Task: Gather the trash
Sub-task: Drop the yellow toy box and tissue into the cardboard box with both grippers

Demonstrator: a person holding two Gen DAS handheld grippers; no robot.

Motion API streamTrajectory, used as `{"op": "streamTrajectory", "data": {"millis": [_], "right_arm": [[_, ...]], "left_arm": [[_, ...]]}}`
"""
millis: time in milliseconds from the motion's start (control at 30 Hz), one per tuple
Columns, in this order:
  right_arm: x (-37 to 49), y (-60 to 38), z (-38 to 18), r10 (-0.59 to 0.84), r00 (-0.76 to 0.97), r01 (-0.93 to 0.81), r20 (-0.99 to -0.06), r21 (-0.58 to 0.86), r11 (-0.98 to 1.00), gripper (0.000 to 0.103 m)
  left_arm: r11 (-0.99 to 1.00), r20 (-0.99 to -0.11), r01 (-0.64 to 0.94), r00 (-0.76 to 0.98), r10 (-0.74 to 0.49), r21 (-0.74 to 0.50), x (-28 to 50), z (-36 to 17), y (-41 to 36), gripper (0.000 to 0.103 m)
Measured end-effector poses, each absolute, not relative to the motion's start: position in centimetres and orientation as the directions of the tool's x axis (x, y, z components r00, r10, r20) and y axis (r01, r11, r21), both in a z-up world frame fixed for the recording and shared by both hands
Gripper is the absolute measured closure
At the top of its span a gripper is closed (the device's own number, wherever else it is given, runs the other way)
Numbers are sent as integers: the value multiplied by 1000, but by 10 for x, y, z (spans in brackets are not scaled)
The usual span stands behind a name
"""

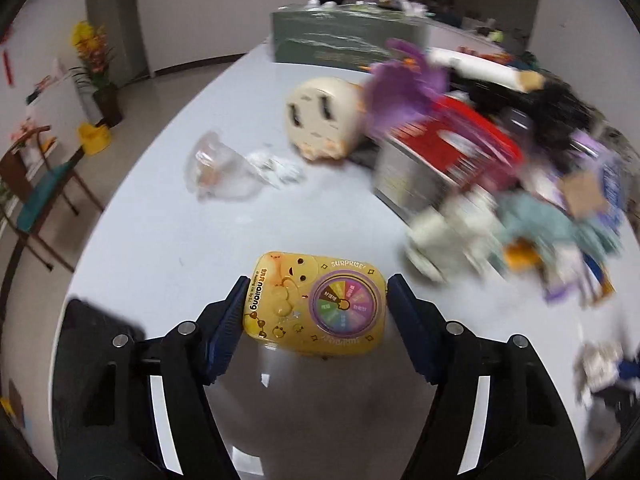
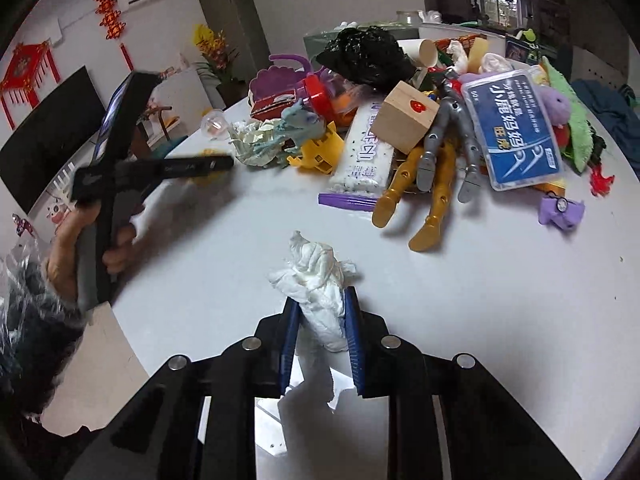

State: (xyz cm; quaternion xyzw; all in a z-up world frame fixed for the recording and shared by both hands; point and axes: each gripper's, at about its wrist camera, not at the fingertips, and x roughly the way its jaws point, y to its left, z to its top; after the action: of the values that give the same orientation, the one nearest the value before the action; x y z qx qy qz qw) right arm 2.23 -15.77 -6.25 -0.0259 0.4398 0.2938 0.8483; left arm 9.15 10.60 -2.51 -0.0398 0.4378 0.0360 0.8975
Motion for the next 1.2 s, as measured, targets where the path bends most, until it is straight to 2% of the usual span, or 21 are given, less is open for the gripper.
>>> {"op": "streamTrajectory", "data": {"millis": [200, 367, 500, 600, 633, 667, 700, 733, 833, 967, 1033, 1133, 1200], "right_arm": [[-16, -166, -40, 538, 446, -552, -715, 254, 794, 81], [-66, -159, -27, 596, 398, -614, -698, 279, 738, 80], [-108, -161, -46, 585, 316, -631, -747, 295, 718, 80], [-125, -160, -86, 533, 235, -608, -813, 305, 733, 79], [-125, -159, -98, 518, 214, -600, -828, 307, 738, 76], [-126, -157, -114, 493, 196, -594, -848, 297, 748, 68], [-127, -155, -127, 462, 194, -585, -865, 276, 763, 51], [-128, -155, -134, 441, 196, -581, -876, 259, 772, 46], [-129, -157, -128, 471, 200, -580, -859, 283, 764, 46], [-112, -166, -74, 551, 320, -609, -771, 279, 743, 45], [-88, -168, -52, 541, 409, -599, -735, 231, 767, 40], [-35, -169, -36, 515, 505, -546, -693, 205, 812, 40], [7, -171, -35, 499, 521, -490, -693, 237, 839, 40]], "left_arm": [[997, -697, 36, 713, -73, -67, -6, 2, 71, 36], [969, -637, 248, 749, -180, 18, -94, 15, 33, 35], [939, -690, 341, 691, -217, 46, -130, -11, 18, 35], [924, -760, 382, 606, -236, 19, -137, -47, 13, 35], [922, -786, 387, 578, -220, 27, -136, -64, 11, 33], [917, -805, 398, 553, -214, 30, -132, -77, 10, 32], [916, -824, 400, 531, -195, 41, -131, -90, 9, 30], [917, -845, 393, 510, -161, 63, -128, -105, 8, 25], [919, -871, 388, 471, -138, 65, -129, -122, 10, 23], [922, -846, 386, 503, -179, 34, -130, -97, 18, 21], [923, -814, 384, 538, -219, 6, -124, -75, 21, 13], [931, -752, 365, 604, -264, -34, -106, -39, 22, 13], [938, -712, 342, 643, -281, -61, -95, -20, 24, 13]]}}
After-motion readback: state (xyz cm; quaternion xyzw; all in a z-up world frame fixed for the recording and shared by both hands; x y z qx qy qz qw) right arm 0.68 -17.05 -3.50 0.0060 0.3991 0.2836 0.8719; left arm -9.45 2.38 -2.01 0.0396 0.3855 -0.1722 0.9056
